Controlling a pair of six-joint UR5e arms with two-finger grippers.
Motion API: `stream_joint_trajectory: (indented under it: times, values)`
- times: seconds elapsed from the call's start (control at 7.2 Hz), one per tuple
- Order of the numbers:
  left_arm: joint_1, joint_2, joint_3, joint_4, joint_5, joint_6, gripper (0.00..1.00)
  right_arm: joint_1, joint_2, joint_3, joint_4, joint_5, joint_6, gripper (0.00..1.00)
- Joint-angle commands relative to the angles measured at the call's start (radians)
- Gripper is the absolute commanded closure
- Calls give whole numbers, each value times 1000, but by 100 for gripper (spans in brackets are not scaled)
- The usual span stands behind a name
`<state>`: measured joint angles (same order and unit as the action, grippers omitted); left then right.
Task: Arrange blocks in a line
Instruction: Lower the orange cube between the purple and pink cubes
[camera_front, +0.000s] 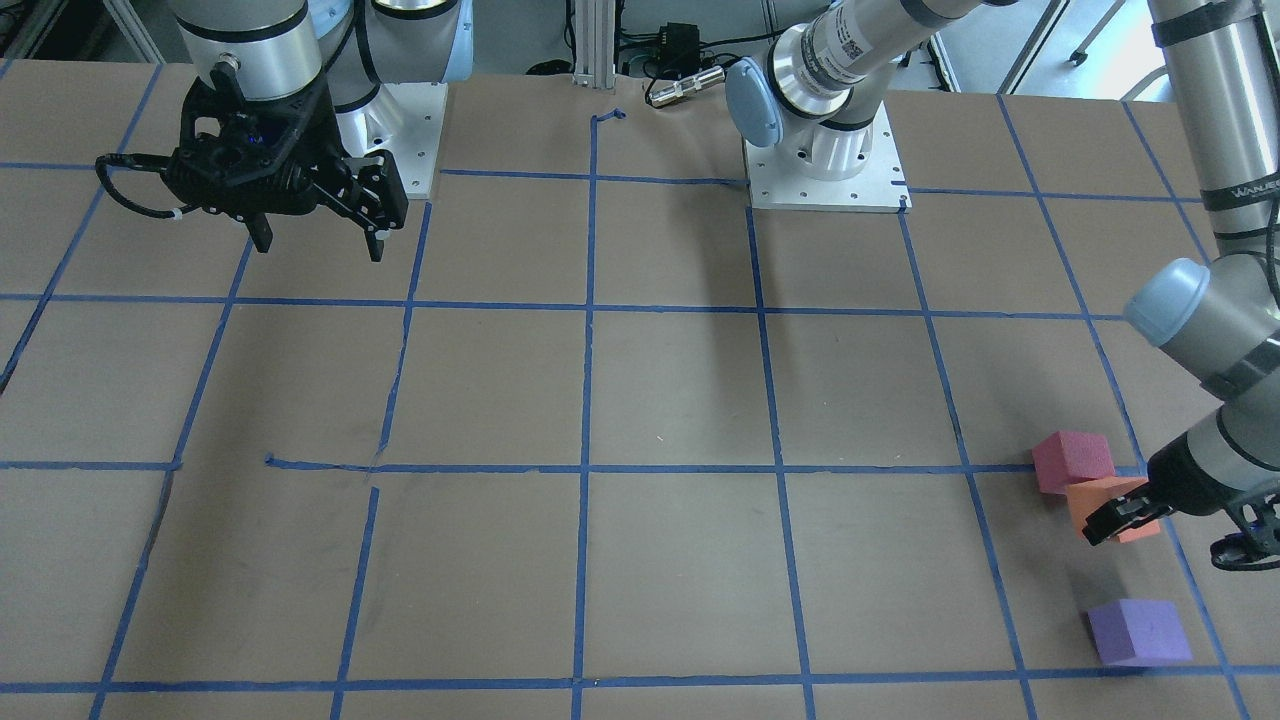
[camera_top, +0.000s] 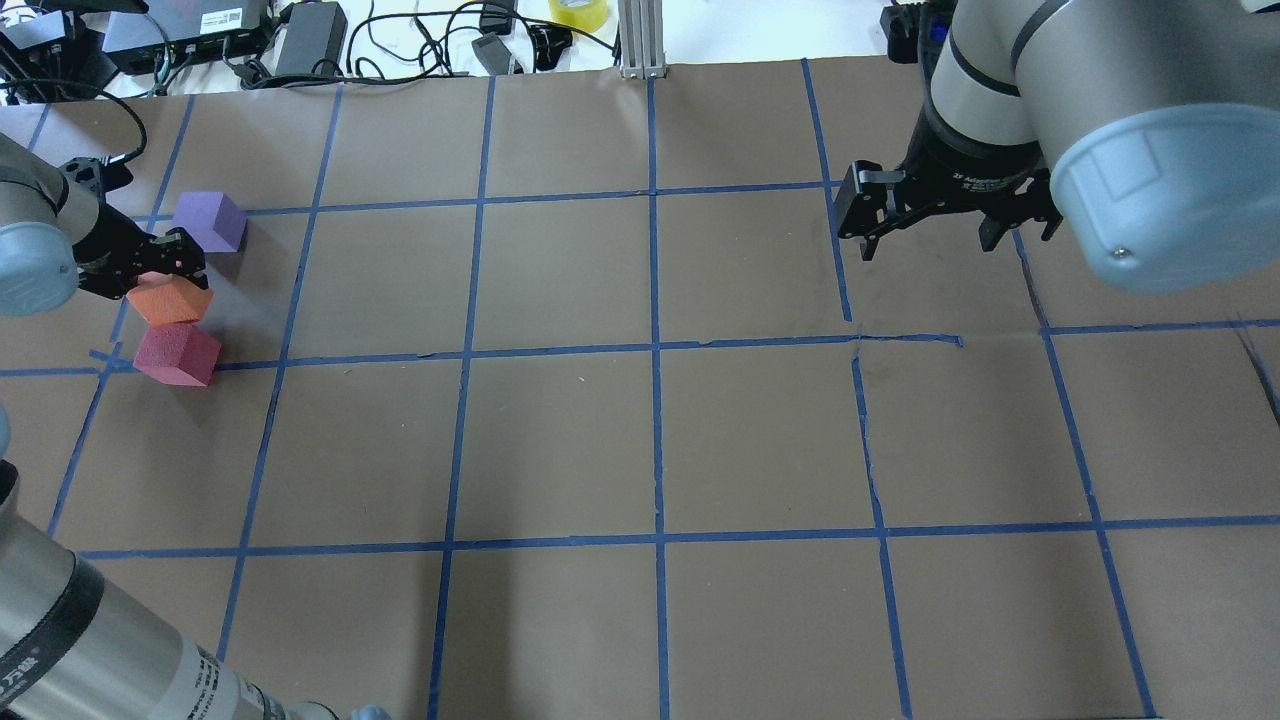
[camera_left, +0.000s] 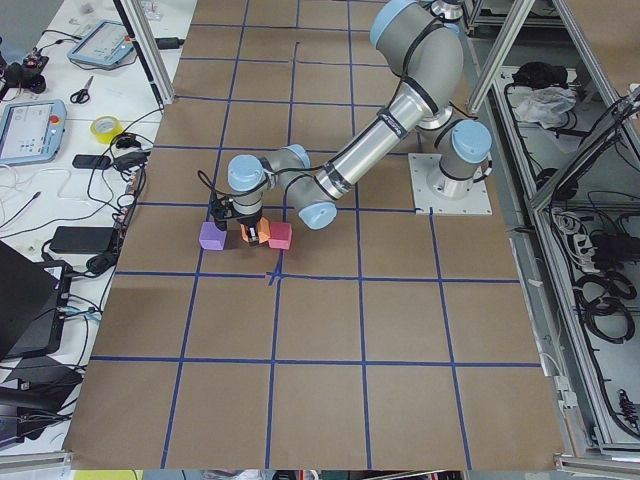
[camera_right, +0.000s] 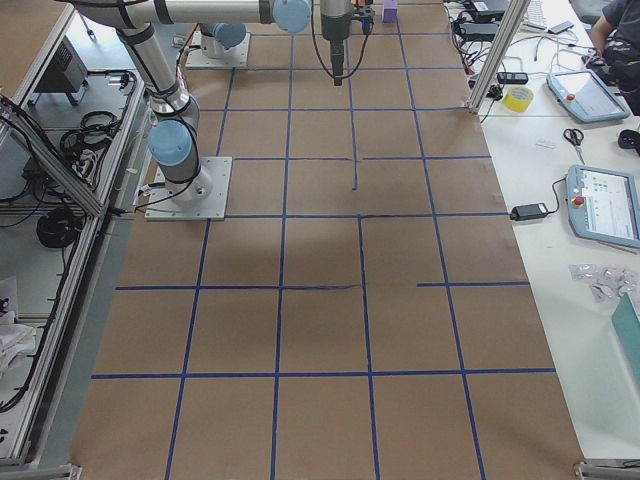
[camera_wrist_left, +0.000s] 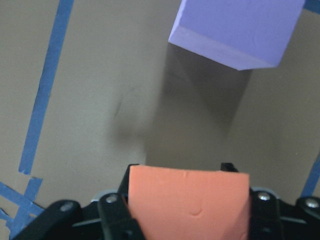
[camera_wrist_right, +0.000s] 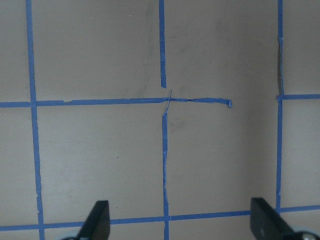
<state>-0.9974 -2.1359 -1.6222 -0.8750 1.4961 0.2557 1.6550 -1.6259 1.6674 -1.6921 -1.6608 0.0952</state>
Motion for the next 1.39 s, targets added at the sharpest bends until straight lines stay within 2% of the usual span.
stream_joint_trajectory:
  times: [0.0, 0.14, 0.56, 1.11, 1.25]
  values:
    - [0, -10, -5, 21, 0, 13, 100, -3, -2, -2, 2, 39, 0, 0]
    - [0, -15, -8, 21, 1, 14, 100, -3, -2, -3, 0, 71, -5, 0]
    - [-1, -41, -13, 42, 1, 20, 100, -11, 0, -3, -1, 81, -44, 0]
    - [-6, -41, -7, 44, 6, 299, 100, -18, -2, -3, 9, 79, -49, 0]
    - [-6, -41, -7, 48, -6, 298, 100, -18, -2, -3, 18, 79, -49, 0]
